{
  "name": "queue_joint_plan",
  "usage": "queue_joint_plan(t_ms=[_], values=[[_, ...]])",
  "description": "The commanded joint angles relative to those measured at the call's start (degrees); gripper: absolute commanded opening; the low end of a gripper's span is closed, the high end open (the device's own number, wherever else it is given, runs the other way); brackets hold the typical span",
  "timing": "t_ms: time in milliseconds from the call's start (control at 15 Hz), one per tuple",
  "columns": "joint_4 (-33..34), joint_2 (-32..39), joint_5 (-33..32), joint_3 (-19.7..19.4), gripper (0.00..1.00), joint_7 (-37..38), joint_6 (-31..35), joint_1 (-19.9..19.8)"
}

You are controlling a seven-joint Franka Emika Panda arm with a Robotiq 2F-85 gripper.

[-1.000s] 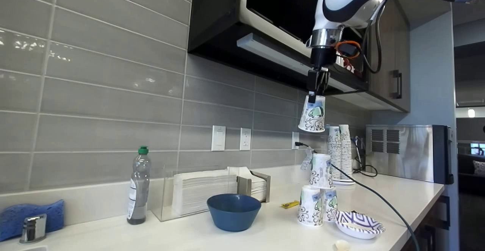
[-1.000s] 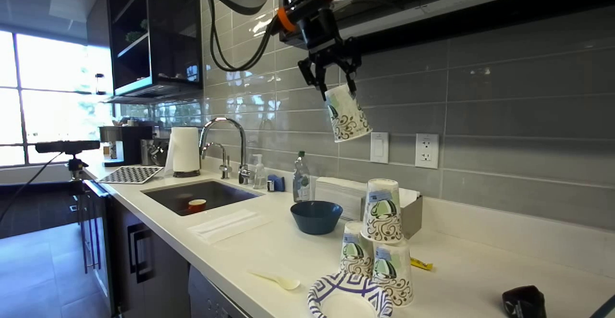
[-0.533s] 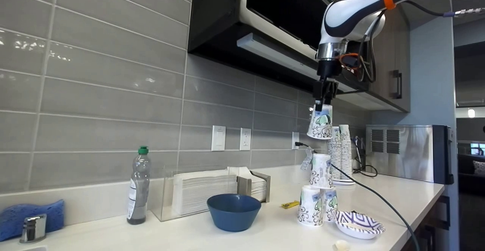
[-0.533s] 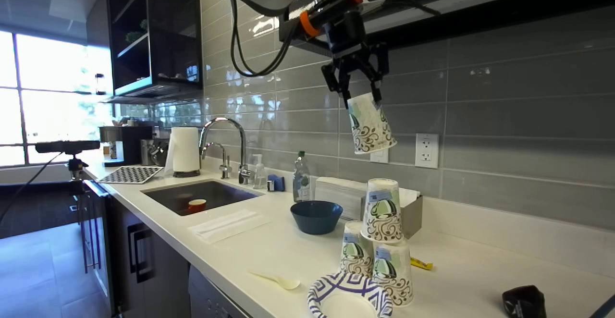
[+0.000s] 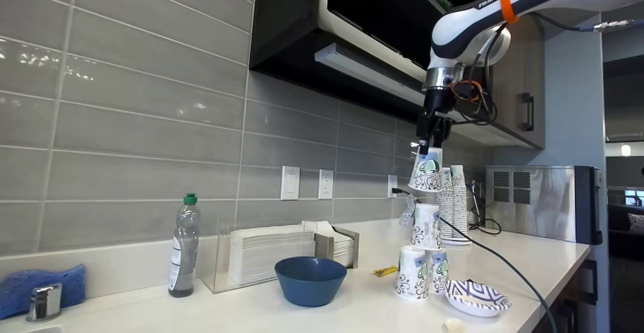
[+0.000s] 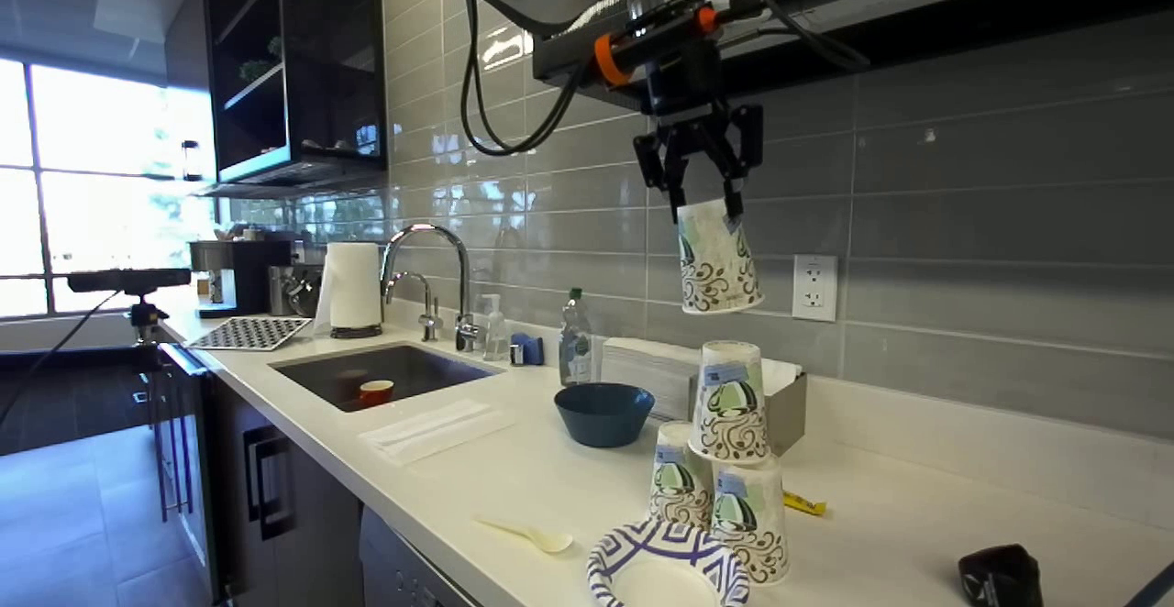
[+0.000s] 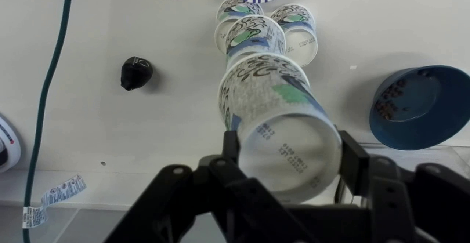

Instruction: Stack three coffee cups into a pyramid then put the fourth coffee cup on top of the coffee cup at the top.

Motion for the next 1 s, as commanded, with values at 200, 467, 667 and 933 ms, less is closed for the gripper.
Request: queue_joint_plan(t_ms=[200,467,667,933], values=[[1.2,1.6,2.9,-0.6,0.41,0.3,-0.4,-1.4],[1.6,2.9,4.1,-0.7,0.41,0.1,-0.8,-1.8],[2.0,3.6,4.3,-0.7,0.41,0.0,-1.1,-2.0],[2.3,4.4,4.5,-0.7,0.41,-0.2,-1.2,-2.2]])
